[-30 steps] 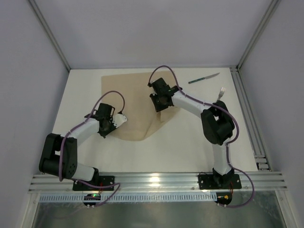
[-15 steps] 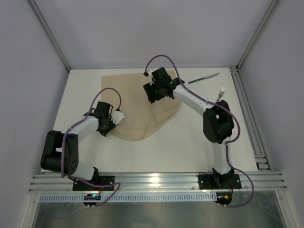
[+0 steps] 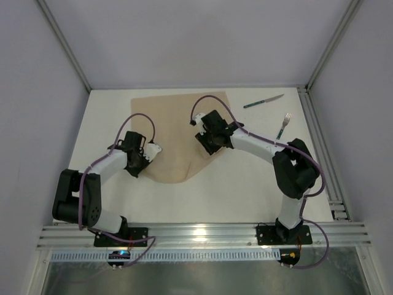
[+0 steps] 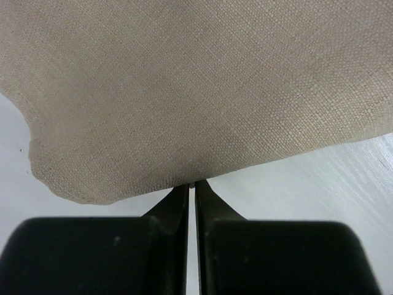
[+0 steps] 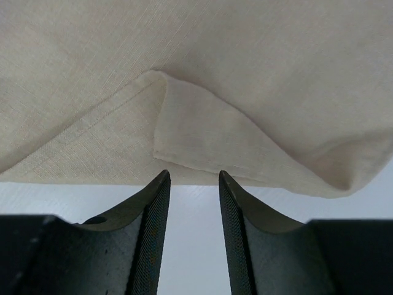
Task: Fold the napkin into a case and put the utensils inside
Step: Pick up the flattened napkin from the center of the board.
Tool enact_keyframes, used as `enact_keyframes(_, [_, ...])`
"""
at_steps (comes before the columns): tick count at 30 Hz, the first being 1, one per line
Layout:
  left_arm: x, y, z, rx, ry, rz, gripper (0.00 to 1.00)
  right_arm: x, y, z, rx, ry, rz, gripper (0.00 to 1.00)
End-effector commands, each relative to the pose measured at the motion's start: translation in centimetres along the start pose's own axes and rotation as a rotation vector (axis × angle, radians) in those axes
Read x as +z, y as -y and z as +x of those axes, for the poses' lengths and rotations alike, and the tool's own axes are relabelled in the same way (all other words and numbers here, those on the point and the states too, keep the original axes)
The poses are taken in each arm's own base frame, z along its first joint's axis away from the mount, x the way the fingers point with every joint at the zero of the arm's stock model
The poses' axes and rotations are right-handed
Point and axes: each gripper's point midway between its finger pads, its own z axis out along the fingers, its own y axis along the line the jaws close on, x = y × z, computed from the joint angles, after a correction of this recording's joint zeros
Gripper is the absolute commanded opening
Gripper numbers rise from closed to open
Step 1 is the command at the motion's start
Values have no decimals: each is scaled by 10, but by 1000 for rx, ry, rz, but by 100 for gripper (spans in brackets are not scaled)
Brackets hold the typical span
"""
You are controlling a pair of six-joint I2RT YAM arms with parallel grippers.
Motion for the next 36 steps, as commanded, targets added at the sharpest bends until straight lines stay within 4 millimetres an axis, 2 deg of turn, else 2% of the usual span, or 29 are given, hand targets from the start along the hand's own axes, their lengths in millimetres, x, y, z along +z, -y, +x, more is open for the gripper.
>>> enact_keyframes(1, [-13, -3, -8, -23, 38, -9, 0, 12, -4, -11, -31, 49, -6, 42])
enact_keyframes(2, [-14, -1, -7, -25, 40, -4, 0, 20, -7, -6, -36, 33, -13, 43])
enact_keyframes(4, [-18, -2, -9, -26, 48, -8, 0, 24, -12, -10, -45, 38, -22, 43])
enact_keyframes(13, [-21, -2, -8, -34, 45, -13, 0, 45, -34, 0, -54, 3, -91, 43])
enact_keyframes(18, [-21, -2, -7, -32, 39, -13, 0, 50, -31, 1, -63, -9, -64, 45])
enact_keyframes(19, [-21, -2, -7, -32, 40, -14, 0, 50, -24, 2, -62, -20, -27, 45])
enact_keyframes(22, [-23, -4, -6, -33, 36, -24, 0, 55, -16, 15, -61, -65, 23, 44])
enact_keyframes(26, [-29, -5, -7, -35, 48, -35, 0, 54, -7, 20, -43, -59, 82, 15])
enact_keyframes(27, [-31, -6, -8, -38, 53, -42, 0, 53, -5, 20, -38, -57, 92, 12])
enact_keyframes(30, [-36, -8, -6, -42, 47, -59, 0, 46, 1, 17, -29, -47, 123, 4])
enact_keyframes(32, [-38, -12, -3, -44, 37, -86, 0, 39, 7, 12, -20, -34, 150, 4])
enact_keyframes(33, [-41, -15, -2, -48, 34, -104, 0, 29, 9, 6, -12, -11, 157, 4])
enact_keyframes(35, [-44, -17, -2, -50, 35, -120, 0, 19, 17, 7, 12, -7, 179, 4])
enact_keyframes(36, [-45, -17, 0, -53, 26, -125, 0, 8, 21, 1, 27, 17, 193, 4])
